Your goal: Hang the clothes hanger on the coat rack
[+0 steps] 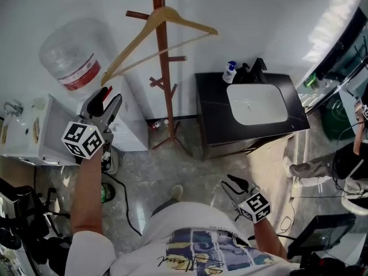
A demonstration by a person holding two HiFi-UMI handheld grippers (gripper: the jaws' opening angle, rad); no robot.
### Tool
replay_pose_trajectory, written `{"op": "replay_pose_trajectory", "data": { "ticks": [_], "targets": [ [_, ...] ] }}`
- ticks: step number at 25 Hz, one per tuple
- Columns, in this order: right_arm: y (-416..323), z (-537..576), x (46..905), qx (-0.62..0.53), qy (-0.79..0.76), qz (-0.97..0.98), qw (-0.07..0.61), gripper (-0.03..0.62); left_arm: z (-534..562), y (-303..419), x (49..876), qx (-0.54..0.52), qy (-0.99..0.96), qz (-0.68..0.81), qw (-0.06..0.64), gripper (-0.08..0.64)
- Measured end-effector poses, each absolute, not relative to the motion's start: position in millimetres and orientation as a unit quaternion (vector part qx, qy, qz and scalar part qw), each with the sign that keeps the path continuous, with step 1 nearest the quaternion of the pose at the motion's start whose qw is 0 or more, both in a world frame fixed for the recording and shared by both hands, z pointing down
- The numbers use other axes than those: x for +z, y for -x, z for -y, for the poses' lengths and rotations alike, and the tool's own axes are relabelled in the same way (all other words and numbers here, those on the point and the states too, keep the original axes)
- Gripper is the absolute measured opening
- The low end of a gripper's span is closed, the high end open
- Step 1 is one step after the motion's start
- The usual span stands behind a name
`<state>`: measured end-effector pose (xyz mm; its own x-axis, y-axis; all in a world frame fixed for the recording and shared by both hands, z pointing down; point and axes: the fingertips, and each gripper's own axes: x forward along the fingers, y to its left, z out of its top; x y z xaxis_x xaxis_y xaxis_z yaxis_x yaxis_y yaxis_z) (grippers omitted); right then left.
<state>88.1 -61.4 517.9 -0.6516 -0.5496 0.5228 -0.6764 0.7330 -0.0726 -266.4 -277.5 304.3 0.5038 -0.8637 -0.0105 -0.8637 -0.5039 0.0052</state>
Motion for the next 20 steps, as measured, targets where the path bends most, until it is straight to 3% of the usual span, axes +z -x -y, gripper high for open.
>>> {"op": "replay_pose_trajectory", "data": {
  "ticks": [10, 20],
  "targets": [
    [-119, 38, 502, 0.103, -0.32, 0.911, 0.237, 0.12, 174, 194, 339, 0.01, 0.873, -0.484, -0.052, 0.233],
    [-128, 14, 459, 0.059, -0.298, 0.93, 0.206, 0.086, 68, 82, 369, 0.0, 0.901, -0.424, -0.094, 0.181]
  ]
}}
